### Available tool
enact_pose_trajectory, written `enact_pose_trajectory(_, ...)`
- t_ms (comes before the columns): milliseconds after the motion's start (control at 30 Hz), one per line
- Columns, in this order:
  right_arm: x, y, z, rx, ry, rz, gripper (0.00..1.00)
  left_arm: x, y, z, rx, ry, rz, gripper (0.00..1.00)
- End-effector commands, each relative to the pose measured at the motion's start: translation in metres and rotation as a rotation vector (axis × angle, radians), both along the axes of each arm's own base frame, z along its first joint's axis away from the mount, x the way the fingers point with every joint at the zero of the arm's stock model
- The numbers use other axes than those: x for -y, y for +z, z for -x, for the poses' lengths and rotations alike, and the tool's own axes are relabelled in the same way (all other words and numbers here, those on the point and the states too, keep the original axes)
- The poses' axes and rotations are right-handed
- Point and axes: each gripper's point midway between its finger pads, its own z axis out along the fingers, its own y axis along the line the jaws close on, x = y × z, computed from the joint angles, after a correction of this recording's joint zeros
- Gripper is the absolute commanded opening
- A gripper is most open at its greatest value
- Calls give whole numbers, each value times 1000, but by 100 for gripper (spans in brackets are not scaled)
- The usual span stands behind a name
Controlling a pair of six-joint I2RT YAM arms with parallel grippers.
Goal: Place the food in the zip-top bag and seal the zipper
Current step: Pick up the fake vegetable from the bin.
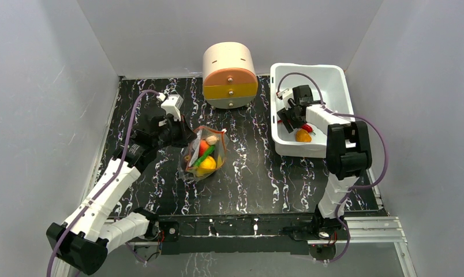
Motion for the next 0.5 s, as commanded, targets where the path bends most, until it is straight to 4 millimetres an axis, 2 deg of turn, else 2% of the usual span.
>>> enact_pose_trajectory(0,10,30,-37,120,37,50,62,1,19,0,44,-22,-5,0)
enact_pose_trajectory(467,23,19,-54,121,38,100,62,-5,20,3,48,-5,-15,0)
